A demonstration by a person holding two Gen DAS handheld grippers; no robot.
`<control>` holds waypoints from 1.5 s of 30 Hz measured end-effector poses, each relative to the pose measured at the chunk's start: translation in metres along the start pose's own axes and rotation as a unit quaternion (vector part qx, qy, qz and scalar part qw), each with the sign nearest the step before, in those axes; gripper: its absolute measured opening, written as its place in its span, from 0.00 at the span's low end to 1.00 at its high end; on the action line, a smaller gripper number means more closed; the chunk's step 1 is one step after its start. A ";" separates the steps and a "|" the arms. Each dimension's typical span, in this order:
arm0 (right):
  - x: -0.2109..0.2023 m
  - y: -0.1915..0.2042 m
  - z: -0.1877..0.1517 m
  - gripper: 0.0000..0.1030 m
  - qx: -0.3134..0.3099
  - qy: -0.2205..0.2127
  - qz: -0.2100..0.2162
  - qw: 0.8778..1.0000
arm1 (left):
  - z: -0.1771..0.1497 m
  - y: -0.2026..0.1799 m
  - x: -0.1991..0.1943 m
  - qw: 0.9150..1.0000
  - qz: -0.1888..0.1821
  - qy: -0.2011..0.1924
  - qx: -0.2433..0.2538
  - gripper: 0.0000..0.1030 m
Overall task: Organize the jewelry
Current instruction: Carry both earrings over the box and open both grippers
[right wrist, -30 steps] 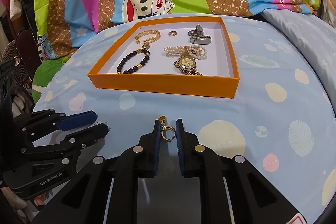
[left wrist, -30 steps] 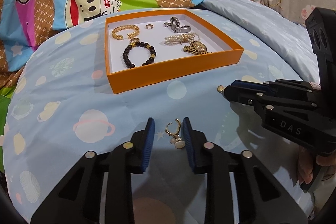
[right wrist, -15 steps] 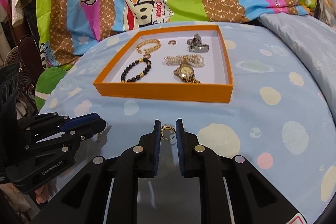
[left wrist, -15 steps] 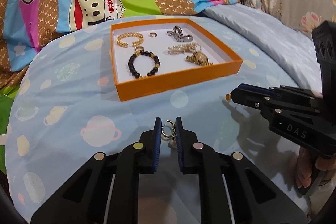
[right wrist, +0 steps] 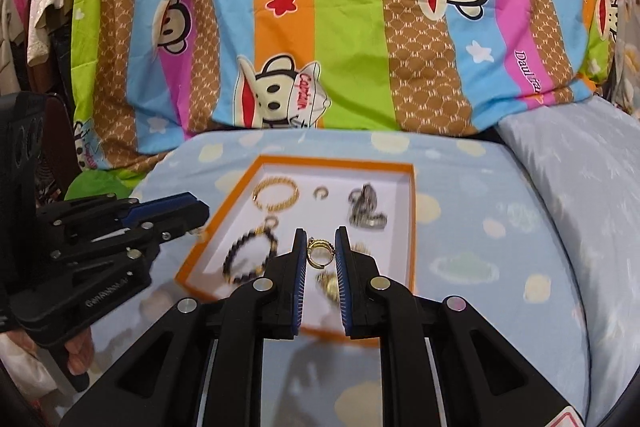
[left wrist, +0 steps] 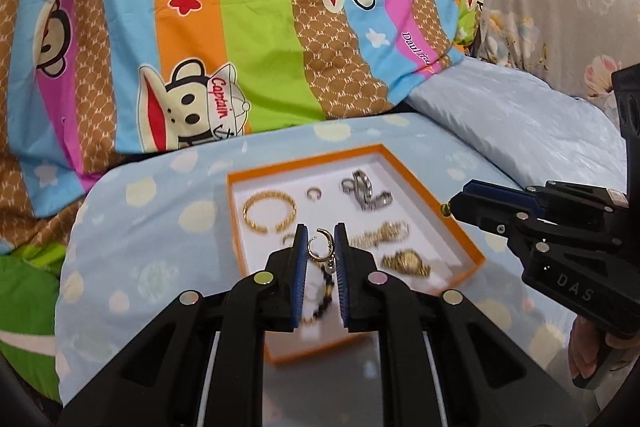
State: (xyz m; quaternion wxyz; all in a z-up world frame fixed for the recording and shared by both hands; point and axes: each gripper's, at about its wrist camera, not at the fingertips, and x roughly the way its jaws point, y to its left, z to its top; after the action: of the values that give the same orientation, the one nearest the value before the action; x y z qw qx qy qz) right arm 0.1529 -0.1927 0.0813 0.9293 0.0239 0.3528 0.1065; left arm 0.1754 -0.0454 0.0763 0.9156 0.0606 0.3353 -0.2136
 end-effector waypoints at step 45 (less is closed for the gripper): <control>0.117 -0.022 0.004 0.13 0.020 0.073 0.009 0.997 | 0.012 0.009 0.117 0.998 0.015 0.061 -0.013 0.13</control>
State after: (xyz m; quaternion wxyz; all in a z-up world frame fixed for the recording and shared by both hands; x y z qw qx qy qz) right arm 0.2446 -0.1884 0.0052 0.8995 0.0377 0.4213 0.1096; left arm 0.2660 -0.0816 0.0106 0.8971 0.0670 0.3926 -0.1911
